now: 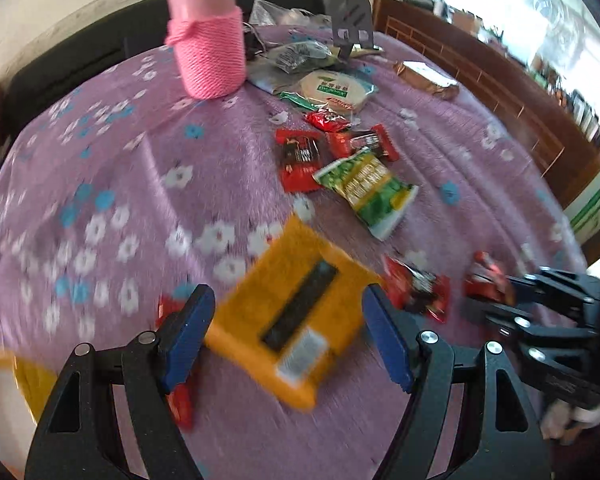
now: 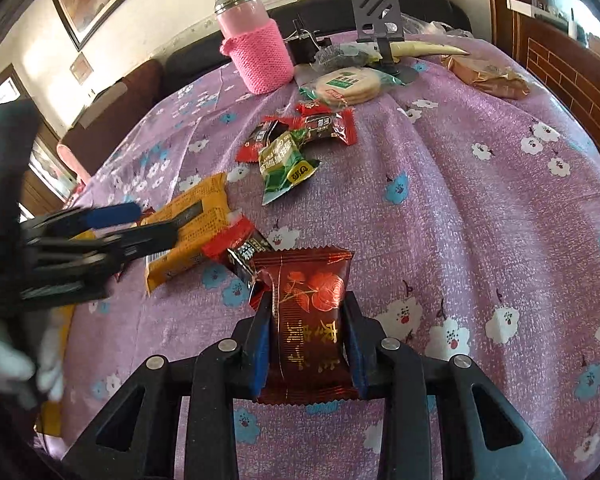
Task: Organize snacks
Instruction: 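Grasp the orange biscuit pack with the left tool while the right tool grasps a red wrapped cake, then carry both snacks over the yellow tray and open both tools to drop them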
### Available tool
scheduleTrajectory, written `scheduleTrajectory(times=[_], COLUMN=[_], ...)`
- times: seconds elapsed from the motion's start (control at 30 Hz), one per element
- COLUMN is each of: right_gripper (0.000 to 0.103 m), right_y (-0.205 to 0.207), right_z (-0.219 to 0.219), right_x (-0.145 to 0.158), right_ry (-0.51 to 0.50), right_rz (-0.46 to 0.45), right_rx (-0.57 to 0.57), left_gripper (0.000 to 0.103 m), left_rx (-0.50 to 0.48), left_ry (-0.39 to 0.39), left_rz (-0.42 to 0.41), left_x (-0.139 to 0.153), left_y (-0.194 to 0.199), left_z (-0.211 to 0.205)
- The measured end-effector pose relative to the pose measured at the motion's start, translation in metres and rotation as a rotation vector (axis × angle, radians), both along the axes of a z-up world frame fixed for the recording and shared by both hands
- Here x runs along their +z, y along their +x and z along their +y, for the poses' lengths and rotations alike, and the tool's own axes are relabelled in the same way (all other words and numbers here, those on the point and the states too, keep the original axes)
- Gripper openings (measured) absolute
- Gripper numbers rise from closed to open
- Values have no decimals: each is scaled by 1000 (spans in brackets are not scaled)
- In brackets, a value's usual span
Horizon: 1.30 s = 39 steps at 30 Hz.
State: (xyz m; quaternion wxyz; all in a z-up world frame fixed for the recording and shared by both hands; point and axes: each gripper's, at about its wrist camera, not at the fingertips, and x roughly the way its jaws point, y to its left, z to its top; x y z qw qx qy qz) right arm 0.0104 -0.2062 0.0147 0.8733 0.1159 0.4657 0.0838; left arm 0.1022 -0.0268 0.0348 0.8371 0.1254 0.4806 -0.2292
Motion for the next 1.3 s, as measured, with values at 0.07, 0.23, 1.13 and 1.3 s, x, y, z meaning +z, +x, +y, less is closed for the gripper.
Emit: scheduleTrajectory(times=[0.07,0.23,1.13,1.3], right_gripper=[34,36,32,32], right_y=[-1,0,-13,-13], right_z=[0,0,3,9], right_x=[0,-1,13,15], right_ry=[5,0,56,67], right_rz=[0,-2,-88,-97], right_rx=[2,8,12,37], left_gripper=[80,83,69,70], left_rx=[-36,-87,156,248], left_ry=[-1,-49,-87,-171], left_rz=[21,106,-59,-79], left_x=[-6,-13,12,28], left_y=[8,11,-117,-142], left_z=[-4,-5,52,84])
